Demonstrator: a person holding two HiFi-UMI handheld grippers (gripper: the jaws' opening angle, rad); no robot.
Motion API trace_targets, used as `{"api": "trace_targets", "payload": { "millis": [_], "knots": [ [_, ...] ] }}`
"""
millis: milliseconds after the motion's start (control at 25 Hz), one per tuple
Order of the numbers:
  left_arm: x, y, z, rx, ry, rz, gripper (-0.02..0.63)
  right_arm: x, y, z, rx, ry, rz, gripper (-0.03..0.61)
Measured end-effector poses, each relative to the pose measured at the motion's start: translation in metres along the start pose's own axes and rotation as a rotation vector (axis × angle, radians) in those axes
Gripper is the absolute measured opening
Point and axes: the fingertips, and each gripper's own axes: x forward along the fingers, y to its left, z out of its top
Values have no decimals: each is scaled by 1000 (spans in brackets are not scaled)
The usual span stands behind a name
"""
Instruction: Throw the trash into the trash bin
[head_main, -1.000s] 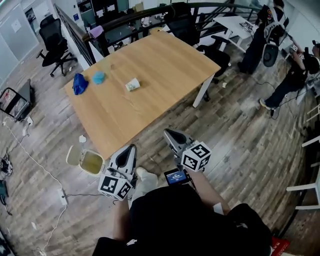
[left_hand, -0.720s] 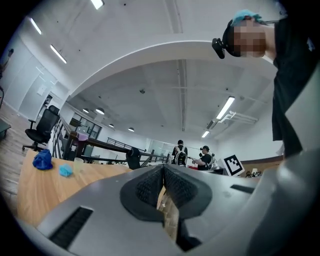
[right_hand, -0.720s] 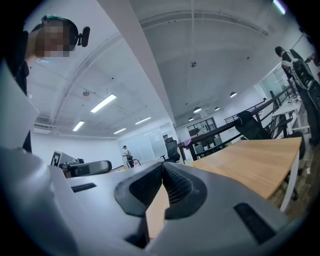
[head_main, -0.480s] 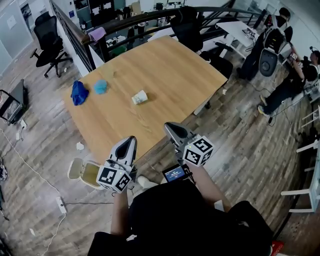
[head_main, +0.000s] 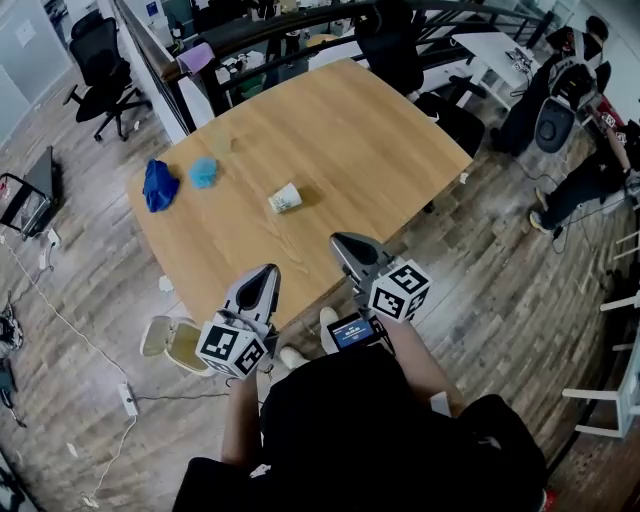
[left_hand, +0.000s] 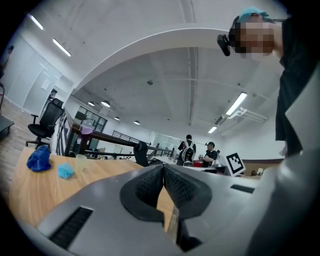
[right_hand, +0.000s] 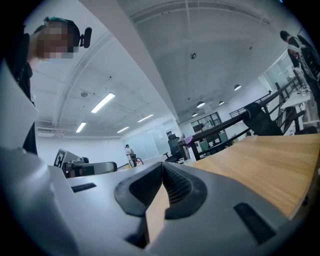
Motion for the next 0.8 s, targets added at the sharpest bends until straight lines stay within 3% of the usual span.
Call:
{"api": "trace_targets", "payload": {
  "millis": [80, 240, 440, 680, 720, 800],
  "knots": [
    [15, 1, 2, 28, 18, 6, 8, 8, -16, 1, 9, 16, 8, -2],
    [39, 13, 6, -11, 14, 46, 8, 23, -40, 6, 7, 26, 18, -2],
    [63, 26, 2, 14, 46, 73, 8, 48, -61, 7, 32, 20, 61, -2],
    [69, 38, -10, -22, 79, 106, 8, 85, -103, -33, -38, 139, 24, 0],
    [67, 41, -9, -26, 84, 124, 8, 97, -115, -44, -47, 165, 14, 9],
    [63, 49, -12, -33, 93, 164, 8, 122, -139, -68, -43, 224, 6, 131]
  ]
}}
